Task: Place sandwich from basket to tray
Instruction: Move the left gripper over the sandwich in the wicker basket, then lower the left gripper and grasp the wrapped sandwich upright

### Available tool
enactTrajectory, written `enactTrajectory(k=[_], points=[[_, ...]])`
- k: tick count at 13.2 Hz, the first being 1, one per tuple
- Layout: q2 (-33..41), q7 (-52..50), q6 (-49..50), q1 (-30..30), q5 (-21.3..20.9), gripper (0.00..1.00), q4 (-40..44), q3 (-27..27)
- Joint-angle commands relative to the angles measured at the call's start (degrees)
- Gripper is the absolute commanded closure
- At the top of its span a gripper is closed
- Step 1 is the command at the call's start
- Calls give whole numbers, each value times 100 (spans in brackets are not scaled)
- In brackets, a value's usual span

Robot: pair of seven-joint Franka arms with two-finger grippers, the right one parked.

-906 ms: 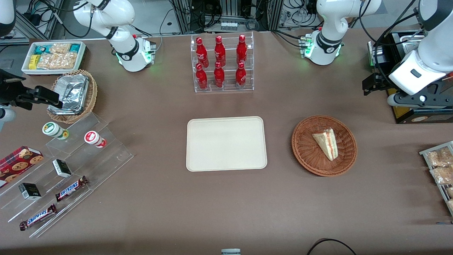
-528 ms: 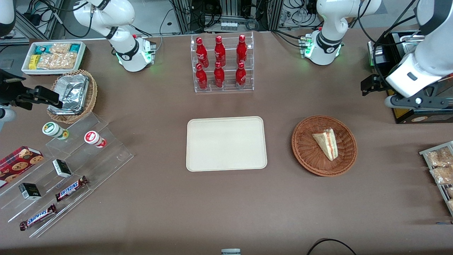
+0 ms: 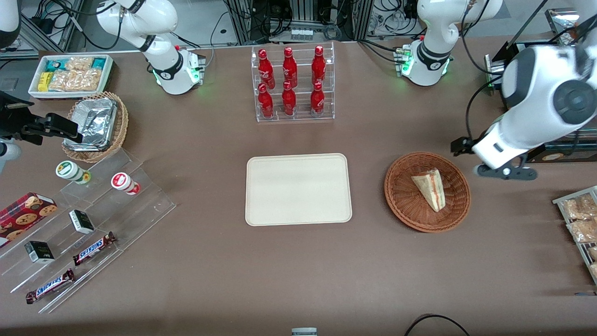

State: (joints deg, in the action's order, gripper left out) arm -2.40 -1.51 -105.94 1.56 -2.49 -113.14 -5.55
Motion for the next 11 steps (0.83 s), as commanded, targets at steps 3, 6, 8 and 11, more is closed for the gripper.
enactTrajectory(k=[3, 6, 8, 11], points=[[152, -961, -1741, 11, 3, 0, -1243, -87], [-207, -2577, -2316, 72, 3, 0, -1343, -87], [-400, -3771, -2510, 73, 46, 0, -1334, -87], [-603, -4796, -2756, 90, 46, 0, -1351, -87]])
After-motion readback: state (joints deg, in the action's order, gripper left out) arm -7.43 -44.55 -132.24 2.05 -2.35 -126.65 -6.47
